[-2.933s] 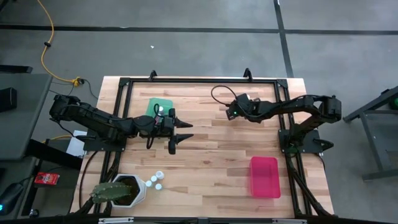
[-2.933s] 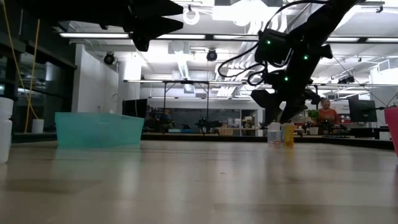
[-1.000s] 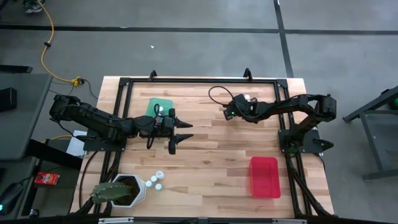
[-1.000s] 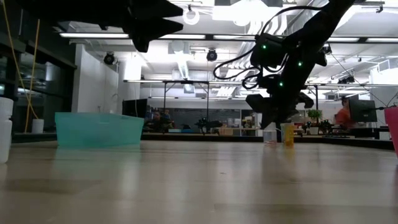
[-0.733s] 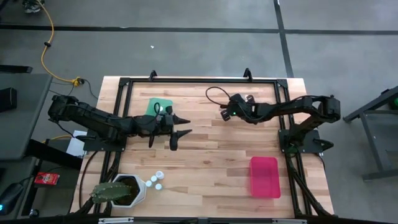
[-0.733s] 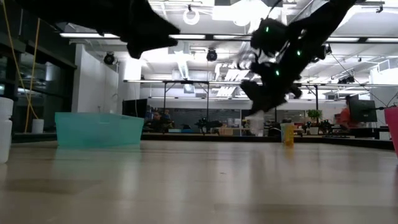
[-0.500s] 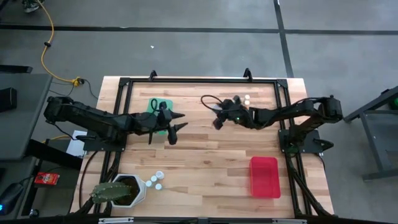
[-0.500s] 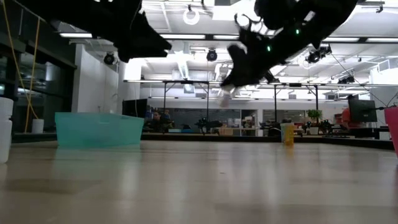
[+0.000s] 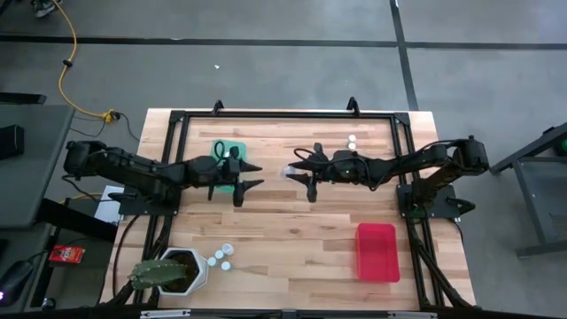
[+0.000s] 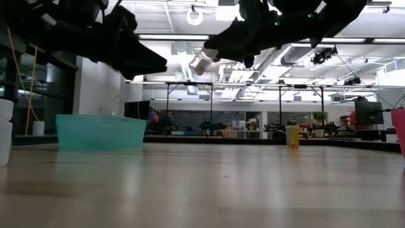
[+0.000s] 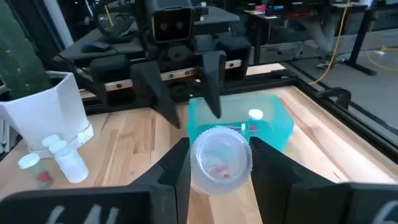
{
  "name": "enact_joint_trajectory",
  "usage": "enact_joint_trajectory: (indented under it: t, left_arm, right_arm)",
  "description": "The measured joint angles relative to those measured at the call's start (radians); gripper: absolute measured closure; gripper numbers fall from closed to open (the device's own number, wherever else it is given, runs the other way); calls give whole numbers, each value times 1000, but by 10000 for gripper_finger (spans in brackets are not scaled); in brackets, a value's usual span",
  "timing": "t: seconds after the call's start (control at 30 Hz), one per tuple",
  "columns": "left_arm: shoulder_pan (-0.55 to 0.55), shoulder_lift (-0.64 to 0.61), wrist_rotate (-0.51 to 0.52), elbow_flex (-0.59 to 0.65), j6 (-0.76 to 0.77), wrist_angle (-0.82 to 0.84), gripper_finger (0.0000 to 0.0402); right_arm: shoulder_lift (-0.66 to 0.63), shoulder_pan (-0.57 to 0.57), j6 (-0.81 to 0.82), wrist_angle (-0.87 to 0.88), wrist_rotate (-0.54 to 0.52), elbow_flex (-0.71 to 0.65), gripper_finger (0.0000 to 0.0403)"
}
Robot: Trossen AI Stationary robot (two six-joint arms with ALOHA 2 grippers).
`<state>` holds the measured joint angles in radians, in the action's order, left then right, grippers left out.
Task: Pick and place medicine bottles into bin by pill shape (circle, oval)
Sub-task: Put the transparent capsule bottle into the blue bin
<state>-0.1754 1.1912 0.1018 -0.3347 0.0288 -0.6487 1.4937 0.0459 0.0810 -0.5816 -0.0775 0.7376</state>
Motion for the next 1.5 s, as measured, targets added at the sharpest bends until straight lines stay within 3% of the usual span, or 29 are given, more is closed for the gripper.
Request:
enact_joint_trajectory:
  t: [0.53,0.87,1.03,1.3,1.5]
  left_arm:
    - [15,10,-40,1,20,-61,220]
    - [34,122,-48,-37,20,-103,219]
    - [34,169,-50,-65,20,-102,202]
    - [48,232,-50,-108,31,-101,166]
    - [61,290,-53,-168,38,-101,164]
  right_arm:
    - [4,-3,-35,-9,63,0,296]
    - [94,-3,-37,-13,97,67,297]
    - [106,-3,-37,81,113,105,297]
    - [106,-35,-64,63,114,115,297]
    - [106,-55,-89,73,114,133,296]
